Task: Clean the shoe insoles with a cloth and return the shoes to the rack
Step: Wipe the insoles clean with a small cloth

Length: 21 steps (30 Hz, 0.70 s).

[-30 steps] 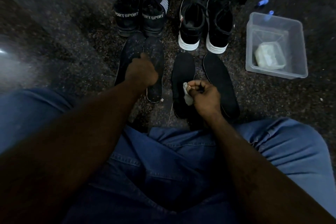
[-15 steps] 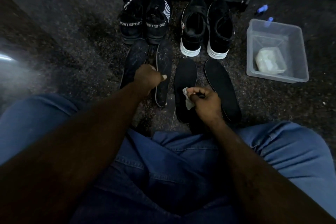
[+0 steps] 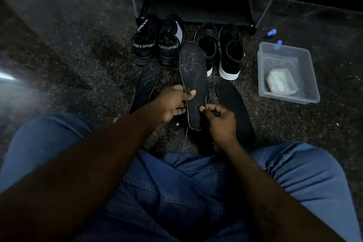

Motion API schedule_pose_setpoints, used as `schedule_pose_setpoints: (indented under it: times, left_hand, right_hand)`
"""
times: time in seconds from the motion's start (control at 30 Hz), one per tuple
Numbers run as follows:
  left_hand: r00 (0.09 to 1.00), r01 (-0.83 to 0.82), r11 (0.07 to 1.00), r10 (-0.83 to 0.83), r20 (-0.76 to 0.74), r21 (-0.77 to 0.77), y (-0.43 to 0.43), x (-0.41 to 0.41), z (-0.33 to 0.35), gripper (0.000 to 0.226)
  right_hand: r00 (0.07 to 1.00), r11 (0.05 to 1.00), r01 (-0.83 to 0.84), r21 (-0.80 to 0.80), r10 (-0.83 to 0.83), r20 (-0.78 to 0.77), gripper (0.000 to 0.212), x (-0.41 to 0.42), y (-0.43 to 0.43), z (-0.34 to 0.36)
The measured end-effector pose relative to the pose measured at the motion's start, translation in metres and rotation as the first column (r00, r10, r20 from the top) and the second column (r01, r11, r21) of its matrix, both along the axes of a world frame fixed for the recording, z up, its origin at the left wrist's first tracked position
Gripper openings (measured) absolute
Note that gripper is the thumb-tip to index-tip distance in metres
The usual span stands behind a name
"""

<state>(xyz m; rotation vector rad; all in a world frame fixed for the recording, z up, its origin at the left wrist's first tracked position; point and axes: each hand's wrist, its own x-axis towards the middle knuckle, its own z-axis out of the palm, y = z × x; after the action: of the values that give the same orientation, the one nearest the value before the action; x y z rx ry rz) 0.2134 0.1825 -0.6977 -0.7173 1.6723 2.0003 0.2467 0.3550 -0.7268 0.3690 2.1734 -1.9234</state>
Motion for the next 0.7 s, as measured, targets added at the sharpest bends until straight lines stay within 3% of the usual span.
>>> schedule_pose_setpoints:
  times: [0.07,0.2,0.37,0.47,0.6,0.7]
  left_hand:
    - [0.999,0.012,0.999,-0.01,-0.045,0.046,-0.002,0.002,0.012,0.013]
    - [0.981,-0.007,0.971,0.052,-0.186,0.238,-0.016,-0.008,0.047,0.058]
    - [0.938,0.016,0.887,0.147,-0.314,0.462,-0.046,-0.024,0.085,0.09]
    - [0.922,0.105,0.853,0.109,-0.371,0.511,-0.05,-0.026,0.094,0.089]
    - [0.903,0.199,0.84,0.042,-0.427,0.505,-0.047,-0.031,0.091,0.084]
    - [0.909,0.192,0.852,0.032,-0.415,0.486,-0.043,-0.033,0.091,0.083]
  right_hand:
    - [1.0,0.997,-0.017,-0.078,0.017,-0.003,0.002,-0.001,-0.001,0.01]
    - [0.995,0.967,-0.096,-0.238,0.097,-0.01,0.011,0.003,-0.003,0.032]
    - [0.98,0.928,-0.195,-0.318,0.192,-0.042,0.01,0.006,-0.007,0.046]
    - [0.967,0.924,-0.254,-0.287,0.242,-0.077,0.005,0.007,-0.013,0.051]
    - [0.954,0.928,-0.299,-0.22,0.285,-0.095,0.029,0.008,-0.012,0.051]
    - [0.959,0.942,-0.282,-0.181,0.269,-0.091,0.03,0.008,-0.008,0.051]
